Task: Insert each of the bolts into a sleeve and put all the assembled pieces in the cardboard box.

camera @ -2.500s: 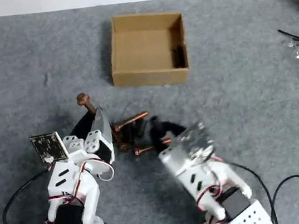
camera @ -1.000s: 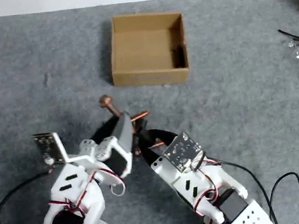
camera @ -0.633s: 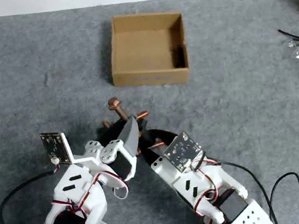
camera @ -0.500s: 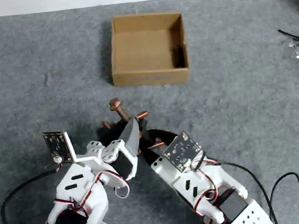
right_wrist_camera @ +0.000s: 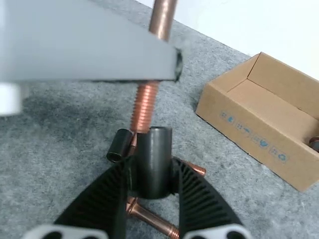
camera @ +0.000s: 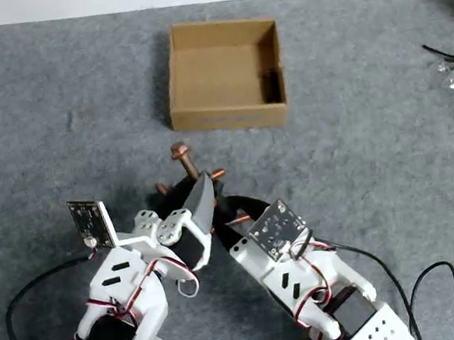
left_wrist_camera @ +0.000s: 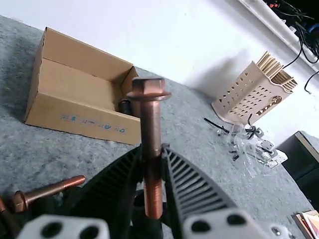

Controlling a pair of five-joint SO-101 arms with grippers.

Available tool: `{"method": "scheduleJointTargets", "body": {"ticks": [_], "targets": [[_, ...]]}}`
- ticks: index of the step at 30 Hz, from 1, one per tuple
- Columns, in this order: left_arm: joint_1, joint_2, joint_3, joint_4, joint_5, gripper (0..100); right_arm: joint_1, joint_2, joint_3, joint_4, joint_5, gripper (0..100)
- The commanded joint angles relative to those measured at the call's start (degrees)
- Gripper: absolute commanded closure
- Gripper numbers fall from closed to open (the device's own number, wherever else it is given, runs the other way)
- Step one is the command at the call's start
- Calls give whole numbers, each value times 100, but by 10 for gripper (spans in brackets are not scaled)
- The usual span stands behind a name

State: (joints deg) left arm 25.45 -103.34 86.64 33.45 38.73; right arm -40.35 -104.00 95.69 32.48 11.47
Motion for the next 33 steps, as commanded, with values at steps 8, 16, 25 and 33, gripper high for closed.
{"method": "scheduleJointTargets", "body": {"ticks": [8, 16, 25, 33], "targets": [[-549, -84, 163, -554, 501, 995, 40, -136, 514, -233, 70, 994], [22, -84, 321, -563, 484, 995, 40, -136, 514, -233, 70, 994], [22, -84, 356, -571, 475, 995, 48, -136, 514, -233, 70, 994], [40, -84, 514, -712, 501, 995, 57, -136, 514, -233, 70, 994]]}}
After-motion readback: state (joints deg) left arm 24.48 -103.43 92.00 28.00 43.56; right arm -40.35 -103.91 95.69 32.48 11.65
